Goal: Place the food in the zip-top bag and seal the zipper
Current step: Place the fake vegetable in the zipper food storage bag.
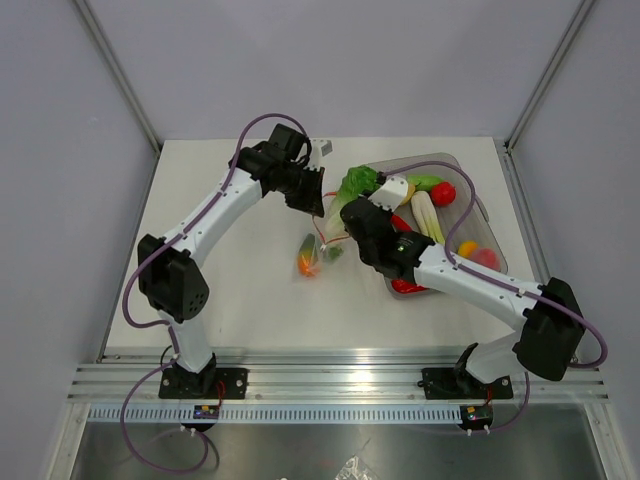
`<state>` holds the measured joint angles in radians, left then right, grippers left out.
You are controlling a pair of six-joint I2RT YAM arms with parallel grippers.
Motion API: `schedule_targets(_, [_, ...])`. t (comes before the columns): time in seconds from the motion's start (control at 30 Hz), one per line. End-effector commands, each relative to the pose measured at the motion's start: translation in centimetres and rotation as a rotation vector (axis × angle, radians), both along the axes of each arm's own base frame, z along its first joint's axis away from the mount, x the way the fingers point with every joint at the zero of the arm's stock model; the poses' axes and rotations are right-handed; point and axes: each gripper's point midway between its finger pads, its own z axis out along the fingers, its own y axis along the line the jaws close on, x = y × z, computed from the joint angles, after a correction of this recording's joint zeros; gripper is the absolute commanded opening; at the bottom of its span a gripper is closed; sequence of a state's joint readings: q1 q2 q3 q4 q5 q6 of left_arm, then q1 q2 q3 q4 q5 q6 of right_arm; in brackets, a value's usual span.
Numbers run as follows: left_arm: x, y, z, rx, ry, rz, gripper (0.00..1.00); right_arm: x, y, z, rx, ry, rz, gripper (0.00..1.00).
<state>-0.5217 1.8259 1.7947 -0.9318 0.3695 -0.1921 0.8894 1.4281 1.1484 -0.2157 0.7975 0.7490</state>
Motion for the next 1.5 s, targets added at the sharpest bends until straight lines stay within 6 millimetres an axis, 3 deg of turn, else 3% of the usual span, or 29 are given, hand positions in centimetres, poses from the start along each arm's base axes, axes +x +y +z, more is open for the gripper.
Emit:
schedule_targets(0.0, [-0.7, -1.9, 4.9, -0.159, -0.086, -0.059, 0.0, -0.9, -2.4, -2.5, -0.13, 0.048, -0.052, 0.05])
schedule_targets(0.1, [-0.8, -2.2, 5.1, -0.179, -0.078, -0.07, 0.0, -0.8, -2.2, -1.9, -0.126, 0.039, -0.041, 0.05])
schedule_targets(0.53, [-1.0, -2.9, 4.9, -0.192, -0.066, -0.085, 0.0, -1.2, 3.0, 1.6, -0.006, 0.014, 0.11, 0.04])
schedule_targets(0.73, [-0.9, -2.9, 4.6, -0.184, -0.064, -0.084, 0.0, -1.9, 2.6, 3.9, 0.044, -0.015, 0.11, 0.04])
schedule_targets(0.83, [-0.9, -3.0, 5.0, -0.197, -0.07, -0.085, 0.0, -1.7, 3.1, 3.4, 0.035, -0.009, 0.125, 0.04])
schedule_targets(1.03, [-1.0, -3.4, 5.7, -0.221, -0.07, -0.096, 0.0, -1.7, 5.6, -2.4, -0.027, 0.118, 0.191, 0.04])
schedule_targets(1.23, [-1.0, -3.3, 6.0, -0.224, -0.083, -0.102, 0.0, -2.4, 6.1, -6.5, -0.113, 0.201, 0.251, 0.04])
schedule_targets(1.4, [-1.2, -3.3, 6.2, -0.231, -0.08, -0.107, 0.0, -2.7, 6.3, -6.2, -0.178, 0.201, 0.324, 0.05])
schedule_targets(1.47, [-1.4, -3.5, 6.6, -0.25, -0.087, -0.121, 0.0, -3.1, 7.6, -5.5, -0.182, 0.176, 0.43, 0.09])
